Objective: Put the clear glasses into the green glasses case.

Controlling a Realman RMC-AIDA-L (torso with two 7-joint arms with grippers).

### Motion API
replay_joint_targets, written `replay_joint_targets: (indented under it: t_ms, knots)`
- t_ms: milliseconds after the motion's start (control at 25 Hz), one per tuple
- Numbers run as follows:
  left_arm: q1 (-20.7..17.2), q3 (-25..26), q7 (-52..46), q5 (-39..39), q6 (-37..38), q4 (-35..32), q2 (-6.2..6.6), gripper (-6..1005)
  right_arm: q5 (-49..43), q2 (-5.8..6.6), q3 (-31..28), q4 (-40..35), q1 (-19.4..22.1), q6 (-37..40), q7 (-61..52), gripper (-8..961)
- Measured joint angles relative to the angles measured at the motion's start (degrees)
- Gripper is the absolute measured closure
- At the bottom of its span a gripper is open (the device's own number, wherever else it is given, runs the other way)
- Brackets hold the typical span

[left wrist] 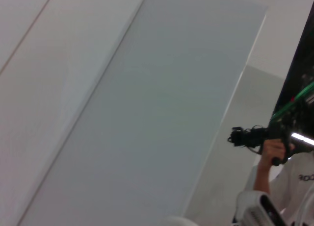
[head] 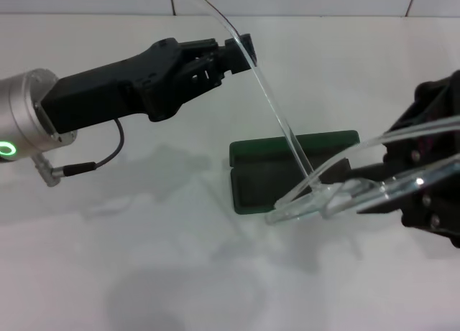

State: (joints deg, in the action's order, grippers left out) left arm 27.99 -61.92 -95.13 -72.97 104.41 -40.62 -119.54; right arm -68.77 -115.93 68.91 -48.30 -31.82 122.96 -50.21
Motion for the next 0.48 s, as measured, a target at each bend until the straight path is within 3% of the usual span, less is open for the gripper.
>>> replay_joint_targets:
  t_ms: [240,480]
  knots:
    - [0.56,-0.45,-0.83,0.35,0.09,0.17,-0.14,933,-0.31,0.10,0.08,4.12,-2.54,-0.24,1.48,892]
    - [1.28,-4.22,-1.06,4.22,0.42,-0.16,-0.14,932,-0.46,0.24,0.08,5.33,-3.10,-0.66,1.88,892]
